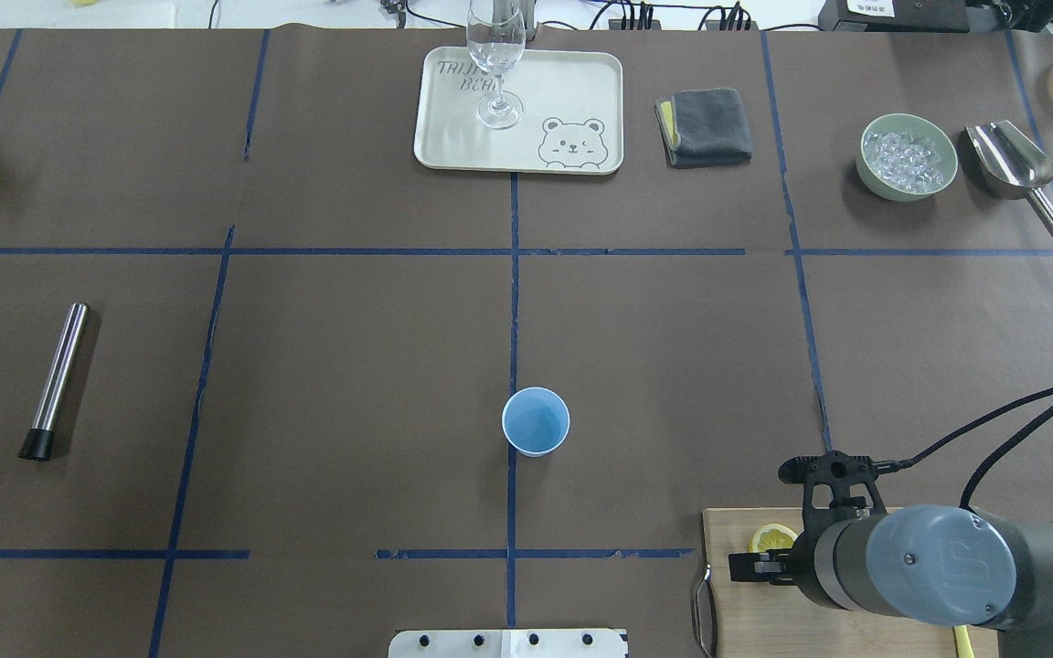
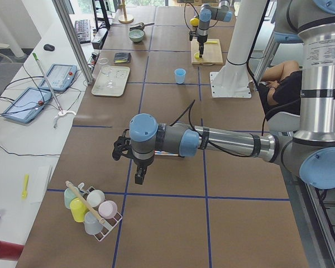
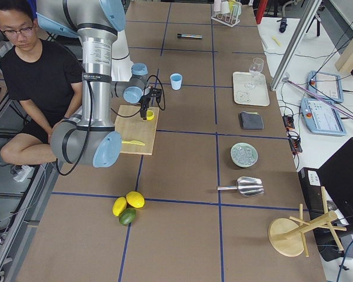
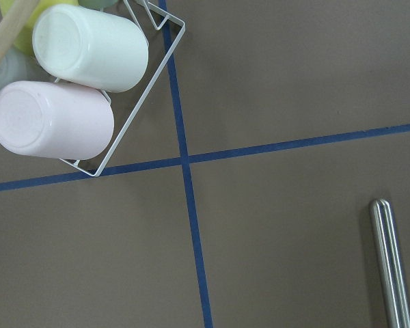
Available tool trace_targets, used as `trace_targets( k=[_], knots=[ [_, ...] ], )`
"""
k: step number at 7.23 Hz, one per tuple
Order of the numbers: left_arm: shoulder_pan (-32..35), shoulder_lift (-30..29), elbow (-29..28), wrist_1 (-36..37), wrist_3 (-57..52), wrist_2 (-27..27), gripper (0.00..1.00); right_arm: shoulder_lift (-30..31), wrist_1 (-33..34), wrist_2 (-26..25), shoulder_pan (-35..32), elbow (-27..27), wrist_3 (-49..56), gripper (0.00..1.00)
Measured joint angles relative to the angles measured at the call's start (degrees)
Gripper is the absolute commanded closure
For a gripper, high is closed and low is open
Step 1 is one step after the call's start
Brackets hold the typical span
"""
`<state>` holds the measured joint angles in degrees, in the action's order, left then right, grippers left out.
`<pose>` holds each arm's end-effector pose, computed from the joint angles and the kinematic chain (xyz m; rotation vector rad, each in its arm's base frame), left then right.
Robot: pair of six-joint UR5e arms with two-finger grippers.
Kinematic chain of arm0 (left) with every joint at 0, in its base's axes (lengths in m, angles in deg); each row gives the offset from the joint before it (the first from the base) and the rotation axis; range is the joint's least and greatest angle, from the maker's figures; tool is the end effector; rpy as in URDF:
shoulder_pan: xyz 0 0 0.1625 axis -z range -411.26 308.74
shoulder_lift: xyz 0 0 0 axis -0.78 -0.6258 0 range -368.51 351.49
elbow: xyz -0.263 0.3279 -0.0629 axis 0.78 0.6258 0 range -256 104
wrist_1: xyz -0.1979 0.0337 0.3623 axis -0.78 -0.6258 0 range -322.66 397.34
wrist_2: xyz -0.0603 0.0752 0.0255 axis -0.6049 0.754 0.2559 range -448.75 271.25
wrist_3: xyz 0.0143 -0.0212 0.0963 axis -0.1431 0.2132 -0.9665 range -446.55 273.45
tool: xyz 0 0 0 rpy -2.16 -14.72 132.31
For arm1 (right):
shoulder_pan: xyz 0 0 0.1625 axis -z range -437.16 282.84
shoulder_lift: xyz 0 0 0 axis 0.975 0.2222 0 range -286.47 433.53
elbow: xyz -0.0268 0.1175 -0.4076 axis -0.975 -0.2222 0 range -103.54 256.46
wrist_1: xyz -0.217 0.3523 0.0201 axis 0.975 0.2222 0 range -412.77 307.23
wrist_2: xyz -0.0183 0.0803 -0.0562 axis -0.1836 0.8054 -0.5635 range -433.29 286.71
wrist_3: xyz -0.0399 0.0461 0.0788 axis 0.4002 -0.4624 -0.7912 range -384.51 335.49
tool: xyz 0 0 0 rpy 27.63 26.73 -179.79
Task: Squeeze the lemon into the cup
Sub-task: 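Move the right gripper down toward the lemon slice on the cutting board, then close the right gripper on the lemon slice's edge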
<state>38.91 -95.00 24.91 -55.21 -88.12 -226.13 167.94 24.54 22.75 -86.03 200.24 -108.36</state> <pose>-0.0613 -0.4726 0.5855 0.1762 0.8224 0.0949 -0.4253 -0.1907 0.4007 -0.0042 -0.7403 0.0066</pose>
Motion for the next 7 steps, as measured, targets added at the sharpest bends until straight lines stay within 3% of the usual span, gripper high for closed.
trace_targets(
  k=[7],
  knots=[
    [0.0,0.1,-0.2,0.0,-0.2,0.1,0.00,-0.9,0.0,0.0,-0.3,-1.0,0.6,0.02]
  ],
)
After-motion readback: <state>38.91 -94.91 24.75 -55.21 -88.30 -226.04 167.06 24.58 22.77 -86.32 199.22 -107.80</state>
